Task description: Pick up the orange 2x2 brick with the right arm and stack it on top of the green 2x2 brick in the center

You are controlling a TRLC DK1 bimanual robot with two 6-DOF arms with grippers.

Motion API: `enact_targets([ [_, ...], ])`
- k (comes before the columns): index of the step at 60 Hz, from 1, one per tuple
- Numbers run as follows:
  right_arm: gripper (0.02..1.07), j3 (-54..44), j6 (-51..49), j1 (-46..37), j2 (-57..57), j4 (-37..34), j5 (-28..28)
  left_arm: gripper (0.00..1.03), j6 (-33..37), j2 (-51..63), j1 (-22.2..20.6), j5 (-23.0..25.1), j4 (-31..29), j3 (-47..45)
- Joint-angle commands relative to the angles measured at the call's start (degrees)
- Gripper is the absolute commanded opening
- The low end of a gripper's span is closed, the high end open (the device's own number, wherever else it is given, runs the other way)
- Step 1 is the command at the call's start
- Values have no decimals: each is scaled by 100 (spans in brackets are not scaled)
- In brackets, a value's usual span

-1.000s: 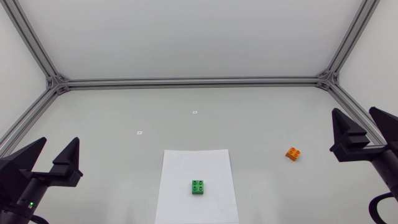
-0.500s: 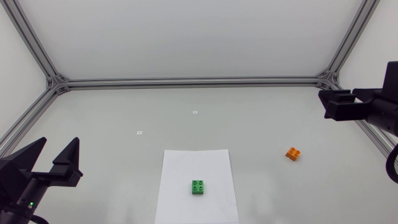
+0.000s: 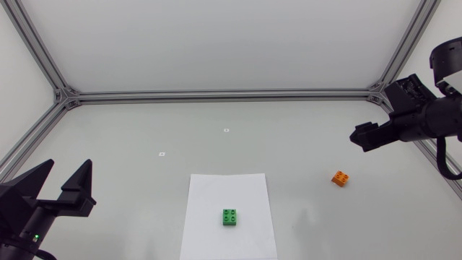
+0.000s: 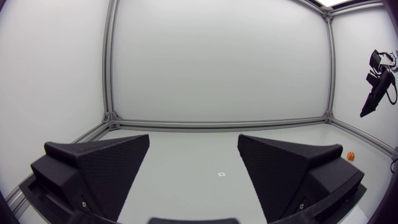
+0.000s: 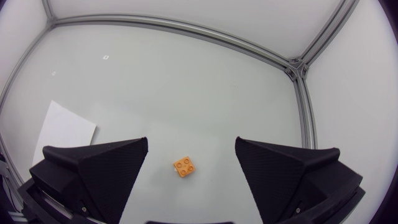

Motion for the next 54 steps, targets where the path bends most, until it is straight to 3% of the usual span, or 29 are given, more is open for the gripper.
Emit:
enact_targets([
  [1,102,405,-1091,-59,538,-422,51,99,33,-23,-4,16,-65,-235],
  [7,102,668,-1293,-226,1118,-729,51,99,33,-23,-4,16,-65,-235],
  [11,102,695,-1961,-340,1478,-1063,-125,99,33,-23,-4,16,-65,-235],
  [29,102,879,-2594,-402,2436,-1336,-116,99,33,-23,-4,16,-65,-235],
  [54,100,1011,-2770,-244,3491,-975,218,99,33,-23,-4,16,-65,-235],
])
